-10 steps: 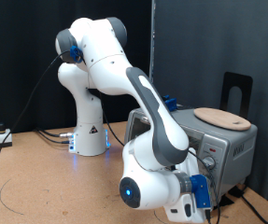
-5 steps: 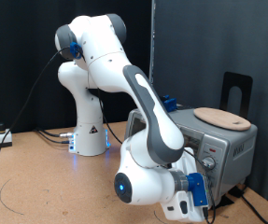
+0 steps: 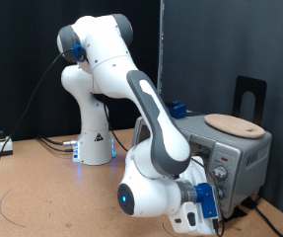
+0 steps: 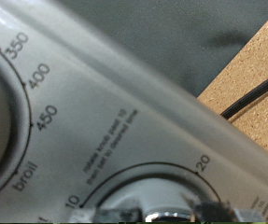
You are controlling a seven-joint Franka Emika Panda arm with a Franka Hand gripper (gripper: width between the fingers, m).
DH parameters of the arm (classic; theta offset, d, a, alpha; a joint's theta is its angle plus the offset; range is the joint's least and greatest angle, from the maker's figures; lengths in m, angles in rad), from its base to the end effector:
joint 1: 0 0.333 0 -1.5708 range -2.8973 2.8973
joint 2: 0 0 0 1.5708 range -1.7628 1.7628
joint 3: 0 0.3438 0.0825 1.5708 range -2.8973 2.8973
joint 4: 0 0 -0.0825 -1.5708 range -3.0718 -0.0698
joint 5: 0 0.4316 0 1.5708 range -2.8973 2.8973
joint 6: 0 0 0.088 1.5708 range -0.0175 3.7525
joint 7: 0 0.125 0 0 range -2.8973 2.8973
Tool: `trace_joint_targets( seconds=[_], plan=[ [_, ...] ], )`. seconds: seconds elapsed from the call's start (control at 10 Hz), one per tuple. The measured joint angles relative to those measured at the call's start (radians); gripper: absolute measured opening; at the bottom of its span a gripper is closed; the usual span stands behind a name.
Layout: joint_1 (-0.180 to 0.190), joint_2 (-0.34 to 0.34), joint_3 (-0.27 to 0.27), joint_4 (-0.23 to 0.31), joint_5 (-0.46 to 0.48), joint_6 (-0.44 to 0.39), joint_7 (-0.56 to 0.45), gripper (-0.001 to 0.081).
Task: Make a piece of toast with the oven
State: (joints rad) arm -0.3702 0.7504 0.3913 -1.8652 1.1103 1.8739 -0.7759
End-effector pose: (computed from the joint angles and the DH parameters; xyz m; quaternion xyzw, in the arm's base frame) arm 0.6269 0.0944 0.1245 -0.7874 0.0108 0.0875 0.6101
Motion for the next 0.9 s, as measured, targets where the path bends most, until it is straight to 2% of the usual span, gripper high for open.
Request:
trace_joint_targets(
  seconds=[0.4, 0.9],
  plan=[
    [0.008, 0.008, -0.001, 0.031, -0.056, -0.016, 0.001, 0.0101],
    [0.013, 0.016, 0.000, 0.054, -0.098, -0.033, -0.081, 0.0101]
  ],
)
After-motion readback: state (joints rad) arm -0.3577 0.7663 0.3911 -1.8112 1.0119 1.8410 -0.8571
